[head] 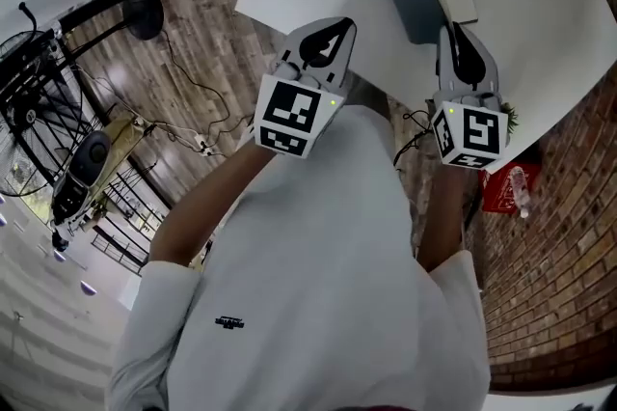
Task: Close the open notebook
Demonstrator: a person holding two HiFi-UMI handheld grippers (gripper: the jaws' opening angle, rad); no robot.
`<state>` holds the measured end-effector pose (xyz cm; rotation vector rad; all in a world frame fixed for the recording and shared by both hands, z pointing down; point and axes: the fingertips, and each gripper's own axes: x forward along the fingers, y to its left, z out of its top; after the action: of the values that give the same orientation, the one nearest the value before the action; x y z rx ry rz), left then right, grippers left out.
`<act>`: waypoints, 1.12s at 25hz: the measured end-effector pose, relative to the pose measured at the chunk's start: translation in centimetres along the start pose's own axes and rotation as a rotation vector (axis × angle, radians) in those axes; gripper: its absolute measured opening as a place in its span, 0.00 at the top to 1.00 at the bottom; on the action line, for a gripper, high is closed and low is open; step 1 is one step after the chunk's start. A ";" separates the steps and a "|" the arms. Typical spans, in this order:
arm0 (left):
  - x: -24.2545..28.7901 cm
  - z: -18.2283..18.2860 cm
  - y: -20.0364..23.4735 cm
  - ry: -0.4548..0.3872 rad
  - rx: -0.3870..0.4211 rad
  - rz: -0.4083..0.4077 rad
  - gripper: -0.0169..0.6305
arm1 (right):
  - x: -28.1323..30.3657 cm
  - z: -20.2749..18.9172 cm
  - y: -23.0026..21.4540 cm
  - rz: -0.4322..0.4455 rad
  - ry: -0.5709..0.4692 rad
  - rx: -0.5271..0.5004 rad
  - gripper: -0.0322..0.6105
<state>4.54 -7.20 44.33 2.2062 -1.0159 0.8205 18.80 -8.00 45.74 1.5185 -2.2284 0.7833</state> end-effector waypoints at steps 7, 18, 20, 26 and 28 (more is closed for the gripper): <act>0.9 0.3 -0.4 0.011 0.008 -0.002 0.97 | 0.8 -0.7 -2.9 -0.025 0.012 0.032 0.86; 2.7 0.8 -1.6 0.030 0.028 -0.021 0.97 | 2.6 -2.6 -6.6 -0.072 0.047 0.008 0.85; 3.1 0.8 -1.9 0.033 0.029 -0.026 0.97 | 2.9 -3.0 -7.0 -0.077 0.057 0.014 0.85; 4.1 1.2 -2.7 0.036 0.024 -0.042 0.97 | 3.8 -4.3 -8.4 -0.091 0.108 0.022 0.84; 4.3 1.2 -2.7 0.037 0.021 -0.043 0.97 | 4.1 -4.6 -8.8 -0.092 0.120 0.027 0.84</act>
<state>9.34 -8.49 46.02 2.2139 -0.9431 0.8535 25.27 -10.72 53.89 1.5323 -2.0550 0.8556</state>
